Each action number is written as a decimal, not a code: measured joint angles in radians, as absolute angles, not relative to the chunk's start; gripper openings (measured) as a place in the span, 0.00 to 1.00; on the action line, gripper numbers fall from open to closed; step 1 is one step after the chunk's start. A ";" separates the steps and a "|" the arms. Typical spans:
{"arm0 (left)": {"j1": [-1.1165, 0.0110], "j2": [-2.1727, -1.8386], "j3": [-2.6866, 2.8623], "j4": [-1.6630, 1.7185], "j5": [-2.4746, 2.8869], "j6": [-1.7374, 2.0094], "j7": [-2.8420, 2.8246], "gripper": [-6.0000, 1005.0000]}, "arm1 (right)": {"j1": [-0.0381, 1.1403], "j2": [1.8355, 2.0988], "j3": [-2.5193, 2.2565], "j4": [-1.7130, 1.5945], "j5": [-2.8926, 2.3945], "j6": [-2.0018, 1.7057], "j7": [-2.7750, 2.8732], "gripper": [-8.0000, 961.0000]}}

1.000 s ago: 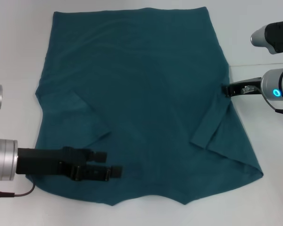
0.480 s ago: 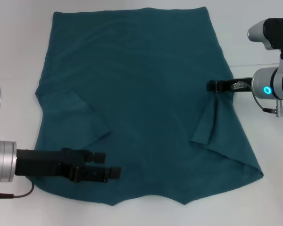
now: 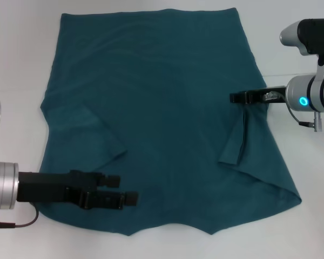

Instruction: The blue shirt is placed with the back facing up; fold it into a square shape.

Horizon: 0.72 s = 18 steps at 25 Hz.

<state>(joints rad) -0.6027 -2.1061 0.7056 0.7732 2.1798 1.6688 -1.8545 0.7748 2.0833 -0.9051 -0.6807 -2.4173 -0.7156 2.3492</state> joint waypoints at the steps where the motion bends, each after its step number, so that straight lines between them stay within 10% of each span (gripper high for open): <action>1: -0.603 -2.106 0.706 0.773 2.180 1.669 -1.854 0.91 | 0.775 2.081 -0.905 -0.686 -2.421 -0.727 2.348 0.53; 10: -0.593 -2.100 0.699 0.773 2.180 1.676 -1.856 0.91 | 0.714 2.080 -0.903 -0.952 -2.626 -0.996 2.415 0.56; 18: -0.594 -2.100 0.698 0.773 2.180 1.668 -1.855 0.91 | 0.693 2.077 -0.920 -0.993 -2.695 -1.079 2.404 0.14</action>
